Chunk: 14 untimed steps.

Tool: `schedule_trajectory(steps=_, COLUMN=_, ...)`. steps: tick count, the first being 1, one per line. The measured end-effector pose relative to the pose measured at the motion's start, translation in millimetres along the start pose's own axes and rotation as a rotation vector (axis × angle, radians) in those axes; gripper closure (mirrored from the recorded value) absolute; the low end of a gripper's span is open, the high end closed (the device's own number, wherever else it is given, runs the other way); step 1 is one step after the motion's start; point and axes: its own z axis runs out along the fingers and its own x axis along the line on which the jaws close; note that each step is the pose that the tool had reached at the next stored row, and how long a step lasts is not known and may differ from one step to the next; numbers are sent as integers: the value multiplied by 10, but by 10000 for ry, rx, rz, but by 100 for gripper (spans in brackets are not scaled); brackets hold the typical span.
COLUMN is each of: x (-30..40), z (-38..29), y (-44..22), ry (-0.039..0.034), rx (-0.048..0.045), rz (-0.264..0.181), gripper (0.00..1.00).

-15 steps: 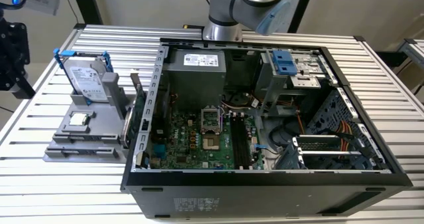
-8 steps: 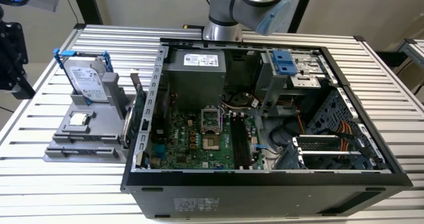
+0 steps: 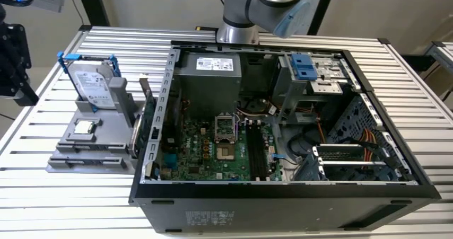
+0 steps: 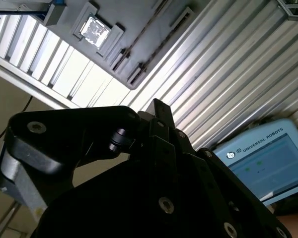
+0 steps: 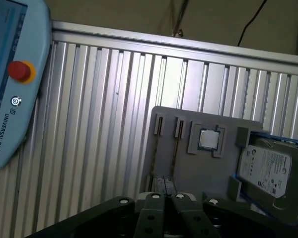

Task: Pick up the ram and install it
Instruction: 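Pick up the ram and move it above insertion slot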

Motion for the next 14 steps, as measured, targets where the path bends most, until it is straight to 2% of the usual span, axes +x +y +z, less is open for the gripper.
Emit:
schedule_trajectory(steps=6, x=4, z=7, y=-38, ry=1, rx=53, rz=160, gripper=100)
schedule_trajectory(steps=8, x=4, z=11, y=-43, ry=6, rx=111, rz=219, gripper=100)
schedule_trajectory(steps=12, x=-1, z=23, y=-45, ry=22, rx=291, rz=312, gripper=100)
schedule_trajectory(steps=14, x=-4, z=27, y=-45, ry=18, rx=304, rz=483, gripper=100)
